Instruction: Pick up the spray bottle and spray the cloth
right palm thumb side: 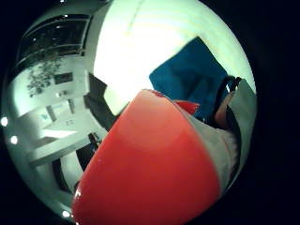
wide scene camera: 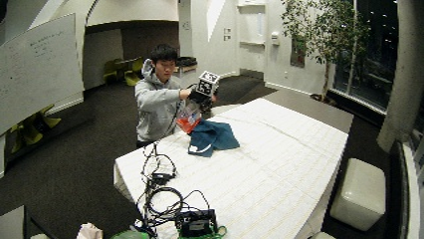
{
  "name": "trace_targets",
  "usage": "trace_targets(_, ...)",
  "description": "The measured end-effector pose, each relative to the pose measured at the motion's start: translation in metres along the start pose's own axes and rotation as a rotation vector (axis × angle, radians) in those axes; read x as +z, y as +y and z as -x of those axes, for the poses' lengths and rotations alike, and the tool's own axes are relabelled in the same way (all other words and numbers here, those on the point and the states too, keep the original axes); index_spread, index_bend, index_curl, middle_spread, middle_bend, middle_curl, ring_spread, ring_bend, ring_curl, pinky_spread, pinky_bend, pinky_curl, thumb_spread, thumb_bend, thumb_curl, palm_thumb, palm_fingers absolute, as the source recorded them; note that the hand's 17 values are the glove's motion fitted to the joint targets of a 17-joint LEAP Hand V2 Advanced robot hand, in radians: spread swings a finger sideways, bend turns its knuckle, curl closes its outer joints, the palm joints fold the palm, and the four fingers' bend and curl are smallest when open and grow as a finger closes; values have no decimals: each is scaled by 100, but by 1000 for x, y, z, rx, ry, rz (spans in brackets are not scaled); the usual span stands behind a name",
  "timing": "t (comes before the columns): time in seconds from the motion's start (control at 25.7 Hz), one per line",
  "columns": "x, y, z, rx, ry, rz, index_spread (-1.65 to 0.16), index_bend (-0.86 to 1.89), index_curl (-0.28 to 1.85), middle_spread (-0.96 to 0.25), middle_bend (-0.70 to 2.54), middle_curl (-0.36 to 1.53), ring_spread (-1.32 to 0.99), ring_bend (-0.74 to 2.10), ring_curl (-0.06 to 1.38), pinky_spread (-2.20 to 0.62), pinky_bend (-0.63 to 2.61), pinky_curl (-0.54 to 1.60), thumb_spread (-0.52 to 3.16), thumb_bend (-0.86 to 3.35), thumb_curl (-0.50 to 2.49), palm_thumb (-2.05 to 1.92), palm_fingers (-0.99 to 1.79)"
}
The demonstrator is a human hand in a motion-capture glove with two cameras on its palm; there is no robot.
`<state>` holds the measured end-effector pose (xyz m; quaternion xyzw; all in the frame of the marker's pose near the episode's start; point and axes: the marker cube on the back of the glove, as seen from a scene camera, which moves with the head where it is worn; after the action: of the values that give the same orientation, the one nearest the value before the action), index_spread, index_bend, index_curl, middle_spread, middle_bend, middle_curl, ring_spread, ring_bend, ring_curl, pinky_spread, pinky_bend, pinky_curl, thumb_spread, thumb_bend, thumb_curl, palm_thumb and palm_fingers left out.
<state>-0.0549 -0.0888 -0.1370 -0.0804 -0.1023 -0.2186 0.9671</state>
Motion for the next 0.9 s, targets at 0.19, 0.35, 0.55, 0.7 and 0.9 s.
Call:
trace_targets(0.19, -10, -28, 31, -57, -289, -290, -18, 42, 53, -11, 61, 50, -18, 63, 45, -27, 39, 37, 31, -3, 75, 92, 140)
trace_targets(0.35, -20, -65, 35, -55, -504, -519, -18, 42, 53, -11, 61, 50, -18, 64, 45, -27, 38, 37, 31, -3, 76, 92, 140)
trace_targets(0.55, -17, -118, 42, -60, -719, -721, -18, 41, 53, -11, 61, 50, -17, 64, 45, -27, 38, 37, 31, -3, 76, 92, 139)
trace_targets(0.7, -5, -158, 45, -57, -786, -794, -18, 40, 53, -11, 61, 50, -17, 64, 46, -27, 38, 37, 32, -3, 76, 93, 139)
trace_targets(0.9, 11, -198, 39, -33, -859, -803, -18, 38, 53, -10, 60, 50, -17, 64, 46, -27, 38, 38, 32, -3, 77, 93, 138)
